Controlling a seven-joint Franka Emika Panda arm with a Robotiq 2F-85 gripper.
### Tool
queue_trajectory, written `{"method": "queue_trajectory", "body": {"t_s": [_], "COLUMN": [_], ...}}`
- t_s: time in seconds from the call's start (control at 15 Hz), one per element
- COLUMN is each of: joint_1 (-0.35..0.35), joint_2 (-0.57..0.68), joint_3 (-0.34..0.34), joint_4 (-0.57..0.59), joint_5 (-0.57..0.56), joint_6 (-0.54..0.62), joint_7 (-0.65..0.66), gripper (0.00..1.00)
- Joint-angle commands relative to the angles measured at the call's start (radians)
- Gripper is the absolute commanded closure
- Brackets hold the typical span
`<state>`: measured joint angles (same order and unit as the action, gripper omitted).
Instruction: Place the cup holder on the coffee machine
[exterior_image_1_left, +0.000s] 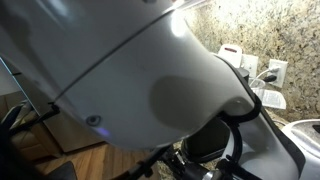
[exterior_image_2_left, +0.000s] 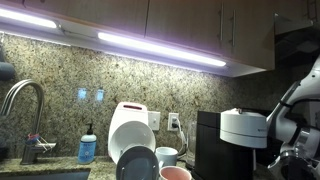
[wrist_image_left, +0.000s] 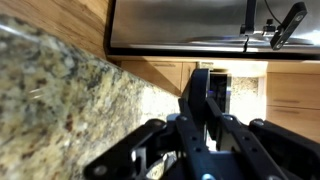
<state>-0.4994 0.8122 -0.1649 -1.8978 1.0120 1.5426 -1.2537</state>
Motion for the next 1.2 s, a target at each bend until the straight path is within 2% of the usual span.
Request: {"method": "queue_trajectory", "body": {"t_s": [0.0,1.13], "joint_1": [0.007,0.02], "joint_2": [0.011,0.006], "joint_3": [-0.018,-0.033], "joint_4": [0.0,-0.019], "joint_5": [0.04,0.116], "joint_6": [0.005,0.039], "joint_7": [-0.017,-0.035], "gripper": [0.95,0.95]}}
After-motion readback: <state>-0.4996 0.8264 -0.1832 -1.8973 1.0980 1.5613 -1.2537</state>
